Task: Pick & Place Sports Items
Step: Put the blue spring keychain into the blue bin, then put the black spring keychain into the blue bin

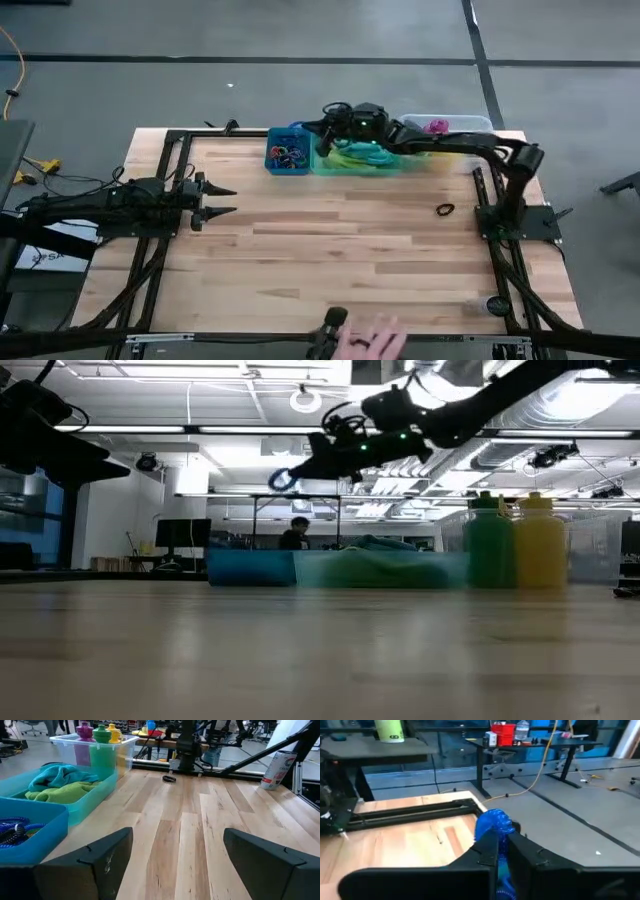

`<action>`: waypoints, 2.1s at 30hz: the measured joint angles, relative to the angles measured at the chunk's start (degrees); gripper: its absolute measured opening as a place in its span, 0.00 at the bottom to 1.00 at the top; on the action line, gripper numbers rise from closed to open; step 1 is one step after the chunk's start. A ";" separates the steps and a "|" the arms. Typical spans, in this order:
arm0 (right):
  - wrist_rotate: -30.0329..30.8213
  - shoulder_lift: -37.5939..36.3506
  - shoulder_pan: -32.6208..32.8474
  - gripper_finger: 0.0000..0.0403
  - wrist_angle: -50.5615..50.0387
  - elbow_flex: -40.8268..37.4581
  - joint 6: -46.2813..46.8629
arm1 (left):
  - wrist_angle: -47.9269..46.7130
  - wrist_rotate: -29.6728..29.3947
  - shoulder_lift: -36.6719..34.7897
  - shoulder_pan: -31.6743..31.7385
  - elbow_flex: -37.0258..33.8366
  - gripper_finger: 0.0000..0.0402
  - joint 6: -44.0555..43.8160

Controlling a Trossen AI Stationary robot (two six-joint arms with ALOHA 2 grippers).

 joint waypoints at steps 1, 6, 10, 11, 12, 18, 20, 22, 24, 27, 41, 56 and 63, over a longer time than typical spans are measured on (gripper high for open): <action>-0.68 0.68 -0.17 0.00 0.39 0.00 0.02 | -0.02 0.00 -0.02 -0.02 0.00 0.63 0.00; -1.88 3.56 -0.27 0.00 3.69 0.07 0.00 | 0.00 0.00 -0.02 0.00 0.00 0.63 -0.02; -1.53 4.87 0.31 0.00 4.98 0.09 0.01 | 0.00 0.00 0.00 -0.02 0.00 0.63 0.00; -1.54 4.95 0.39 0.00 4.93 0.09 0.00 | -0.02 0.00 -0.01 -0.01 0.00 0.63 -0.02; -1.57 4.96 0.48 0.01 4.75 0.09 0.01 | -0.02 0.00 -0.02 -0.02 0.00 0.63 0.00; -1.55 4.96 0.92 0.16 4.16 0.09 0.02 | -0.02 0.02 0.00 -0.02 0.00 0.63 -0.01; -1.55 4.96 0.94 0.24 4.19 0.09 0.02 | -0.01 0.01 0.00 0.00 0.00 0.63 0.00; -1.53 4.96 0.98 0.30 4.17 0.09 0.02 | 0.00 0.00 0.00 0.00 0.00 0.63 -0.02; -1.29 4.96 1.06 0.35 4.17 0.09 0.02 | -0.02 0.00 0.00 -0.02 0.00 0.63 -0.02; 0.15 4.96 1.14 0.41 4.17 0.09 0.00 | 0.00 0.00 0.00 0.00 0.00 0.63 -0.02; 21.64 -2.47 5.62 0.47 -4.50 -0.02 -5.90 | -0.01 0.00 0.00 -0.01 0.00 0.63 0.00; 42.23 -14.32 14.27 0.43 -30.79 -0.63 9.32 | -0.02 0.01 0.00 -0.01 0.00 0.63 -0.02; 41.86 -19.21 16.22 0.43 -45.41 -0.63 21.78 | -0.02 0.00 0.00 0.00 0.00 0.63 0.00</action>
